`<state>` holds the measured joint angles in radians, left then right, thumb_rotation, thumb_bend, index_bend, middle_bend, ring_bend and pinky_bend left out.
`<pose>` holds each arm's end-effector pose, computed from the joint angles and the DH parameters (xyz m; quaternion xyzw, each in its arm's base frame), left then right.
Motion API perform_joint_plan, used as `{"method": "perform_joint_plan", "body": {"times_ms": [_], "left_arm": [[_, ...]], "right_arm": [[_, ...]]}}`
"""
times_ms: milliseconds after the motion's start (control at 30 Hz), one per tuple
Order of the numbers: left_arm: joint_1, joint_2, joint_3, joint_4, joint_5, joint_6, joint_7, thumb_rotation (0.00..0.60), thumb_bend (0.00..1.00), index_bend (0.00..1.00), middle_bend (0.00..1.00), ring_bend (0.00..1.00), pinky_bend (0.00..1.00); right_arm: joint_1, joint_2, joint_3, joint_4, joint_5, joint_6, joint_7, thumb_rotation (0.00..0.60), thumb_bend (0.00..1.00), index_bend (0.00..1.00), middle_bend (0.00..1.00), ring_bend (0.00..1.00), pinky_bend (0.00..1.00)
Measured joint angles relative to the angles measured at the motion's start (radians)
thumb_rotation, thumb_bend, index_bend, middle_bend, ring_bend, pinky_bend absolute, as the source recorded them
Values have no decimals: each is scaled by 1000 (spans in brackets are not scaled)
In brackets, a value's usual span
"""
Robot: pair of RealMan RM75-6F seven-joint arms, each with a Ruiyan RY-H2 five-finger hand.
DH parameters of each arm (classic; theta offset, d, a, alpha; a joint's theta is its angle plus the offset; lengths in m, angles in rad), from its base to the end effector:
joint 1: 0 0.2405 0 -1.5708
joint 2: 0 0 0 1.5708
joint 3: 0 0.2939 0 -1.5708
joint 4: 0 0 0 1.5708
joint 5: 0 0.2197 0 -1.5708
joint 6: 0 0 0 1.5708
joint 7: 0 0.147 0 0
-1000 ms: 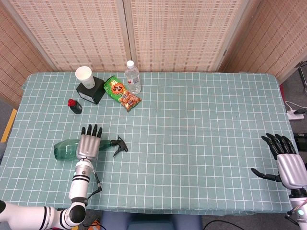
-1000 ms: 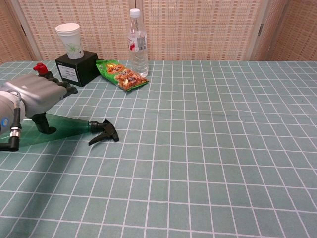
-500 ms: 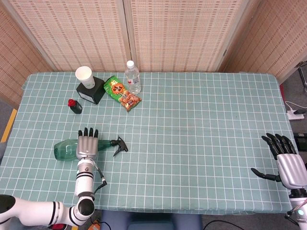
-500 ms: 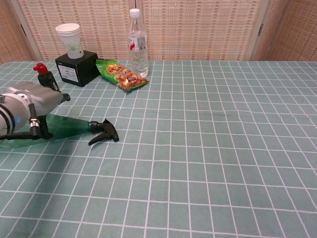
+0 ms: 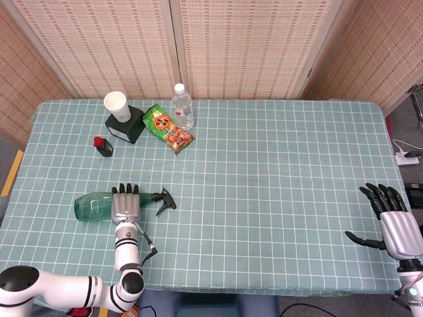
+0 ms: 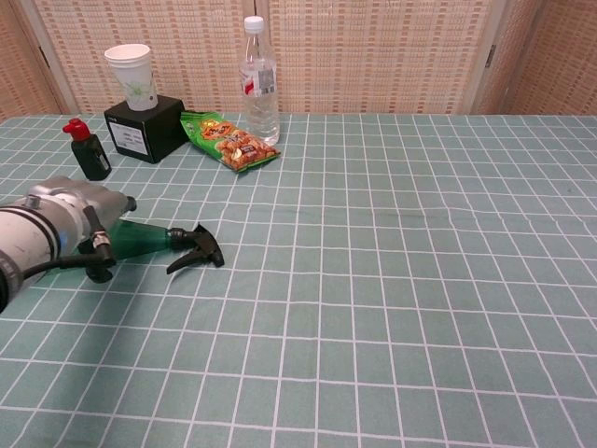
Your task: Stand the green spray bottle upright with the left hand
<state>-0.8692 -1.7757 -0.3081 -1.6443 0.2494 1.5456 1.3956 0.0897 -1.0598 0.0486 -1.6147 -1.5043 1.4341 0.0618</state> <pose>-0.1569 0.3489 -0.0517 -0.6881 -0.3645 -0.0373 0.6263 -0.3538 -0.1892 0.1809 0.6028 -0.4020 0.3783 0.5761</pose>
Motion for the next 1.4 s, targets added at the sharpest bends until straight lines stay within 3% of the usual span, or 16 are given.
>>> {"method": "perform_joint_plan", "body": {"times_ms": [300,900,1167,1400], "left_arm": [[-24,-23,31,76,43,-9,13,600,254,0,76,24,110],[-28,-116,34,188,32,11,45,600,257,66,116,67,100],[-34,-136,48,236,67,2,51,600,258,264,162,109,93],[-29,-165,52,300,89,-10,59,600,259,335,261,191,129]], "right_arm": [[2,-1,1,-3,1,-1,-4,600,60,129,62,0,0],[4,1,-1,1,-3,-4,5,600,60,129,61,0,0],[4,3,-2,1,-3,-5,11,600,59,129,62,0,0],[4,4,-2,1,-2,-6,14,600,59,129,62,0,0]]}}
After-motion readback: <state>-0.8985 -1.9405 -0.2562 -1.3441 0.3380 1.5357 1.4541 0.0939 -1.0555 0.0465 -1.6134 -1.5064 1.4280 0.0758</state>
